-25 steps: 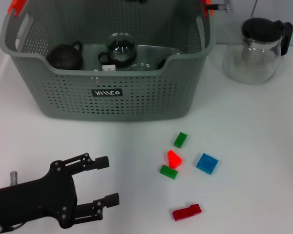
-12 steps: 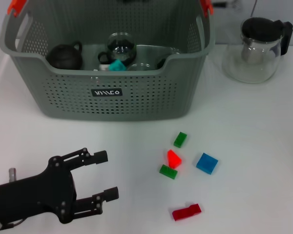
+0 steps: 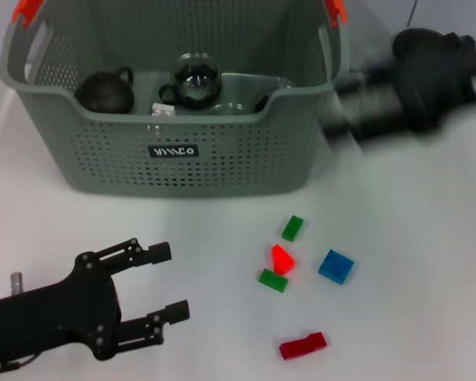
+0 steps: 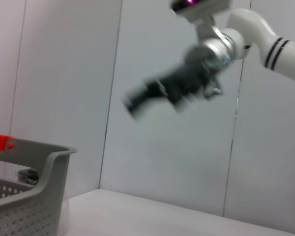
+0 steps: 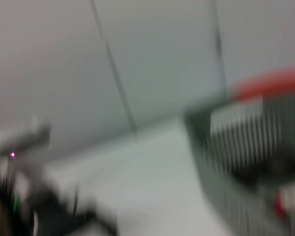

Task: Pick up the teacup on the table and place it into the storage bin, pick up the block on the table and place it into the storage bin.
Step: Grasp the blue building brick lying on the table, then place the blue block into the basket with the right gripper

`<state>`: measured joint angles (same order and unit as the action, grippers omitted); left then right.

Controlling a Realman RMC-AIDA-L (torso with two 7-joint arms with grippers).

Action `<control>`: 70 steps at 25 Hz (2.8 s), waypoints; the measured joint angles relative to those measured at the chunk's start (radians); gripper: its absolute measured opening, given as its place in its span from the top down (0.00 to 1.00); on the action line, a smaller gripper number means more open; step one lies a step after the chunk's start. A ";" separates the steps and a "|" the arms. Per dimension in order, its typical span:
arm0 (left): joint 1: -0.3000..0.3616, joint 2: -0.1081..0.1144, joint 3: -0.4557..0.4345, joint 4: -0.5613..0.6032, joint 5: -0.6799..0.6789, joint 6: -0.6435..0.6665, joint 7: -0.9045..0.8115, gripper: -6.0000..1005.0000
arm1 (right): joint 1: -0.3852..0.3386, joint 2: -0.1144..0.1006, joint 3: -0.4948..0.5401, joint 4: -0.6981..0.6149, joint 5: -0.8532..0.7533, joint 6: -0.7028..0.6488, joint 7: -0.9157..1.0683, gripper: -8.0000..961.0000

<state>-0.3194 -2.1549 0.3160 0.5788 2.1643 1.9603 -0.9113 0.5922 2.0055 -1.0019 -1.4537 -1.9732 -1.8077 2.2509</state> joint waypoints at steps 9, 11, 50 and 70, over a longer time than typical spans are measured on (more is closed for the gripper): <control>-0.001 0.001 -0.023 -0.002 0.000 -0.011 0.000 0.24 | -0.036 0.086 -0.047 -0.154 -0.442 -0.121 0.117 0.21; 0.000 0.001 -0.023 -0.002 0.000 -0.012 0.000 0.24 | -0.017 0.095 -0.127 -0.119 -0.504 -0.088 0.148 0.25; 0.002 -0.002 -0.049 -0.013 0.000 -0.023 0.005 0.24 | 0.197 0.101 -0.684 0.439 -0.635 0.433 0.383 0.42; 0.009 0.000 -0.075 -0.013 0.000 -0.021 0.005 0.24 | 0.108 0.093 -0.506 0.140 -0.549 0.245 0.300 0.55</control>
<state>-0.3107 -2.1553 0.2406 0.5660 2.1645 1.9398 -0.9066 0.7005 2.0987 -1.5078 -1.3141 -2.5217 -1.5627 2.5509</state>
